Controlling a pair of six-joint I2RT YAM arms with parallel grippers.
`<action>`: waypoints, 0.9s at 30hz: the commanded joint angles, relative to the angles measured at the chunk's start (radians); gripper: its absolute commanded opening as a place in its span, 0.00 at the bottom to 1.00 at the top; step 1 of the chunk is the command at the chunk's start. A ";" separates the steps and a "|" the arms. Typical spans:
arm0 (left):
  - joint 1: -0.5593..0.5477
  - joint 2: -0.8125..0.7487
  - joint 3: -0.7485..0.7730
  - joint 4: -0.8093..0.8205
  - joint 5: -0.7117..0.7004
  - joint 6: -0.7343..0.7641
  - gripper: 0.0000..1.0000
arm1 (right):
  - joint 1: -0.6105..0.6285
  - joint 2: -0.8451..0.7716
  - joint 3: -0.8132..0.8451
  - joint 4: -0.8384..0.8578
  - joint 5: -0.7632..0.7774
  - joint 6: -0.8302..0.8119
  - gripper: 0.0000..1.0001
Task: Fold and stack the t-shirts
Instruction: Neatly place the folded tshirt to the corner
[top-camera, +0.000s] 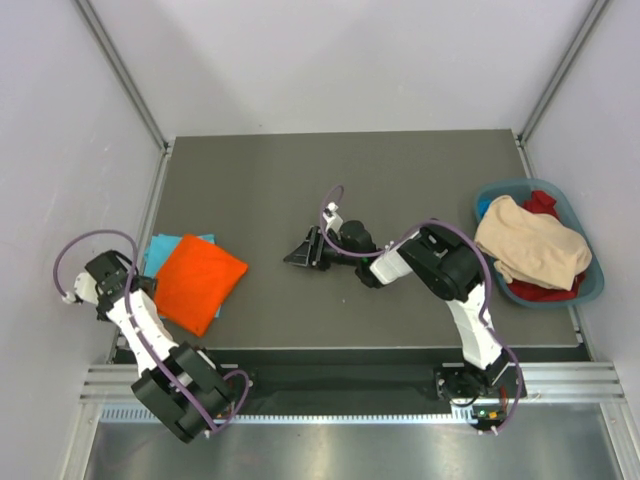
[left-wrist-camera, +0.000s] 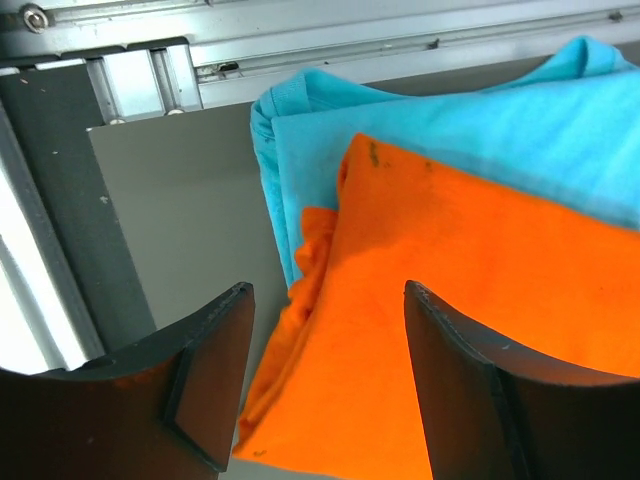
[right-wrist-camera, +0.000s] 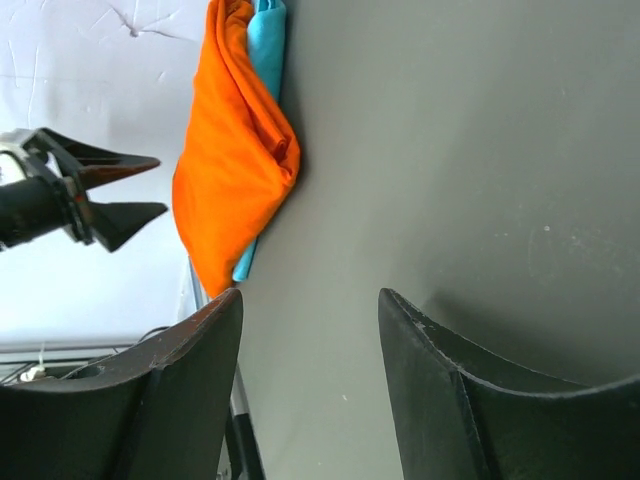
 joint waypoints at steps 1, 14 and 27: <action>0.021 -0.003 -0.056 0.136 0.016 -0.042 0.66 | -0.021 -0.033 -0.015 0.100 -0.020 0.013 0.57; 0.024 0.041 -0.107 0.267 0.078 0.001 0.66 | -0.052 -0.019 -0.032 0.143 -0.034 0.053 0.57; 0.024 0.081 -0.131 0.310 0.087 -0.024 0.53 | -0.089 0.024 -0.054 0.235 -0.056 0.141 0.57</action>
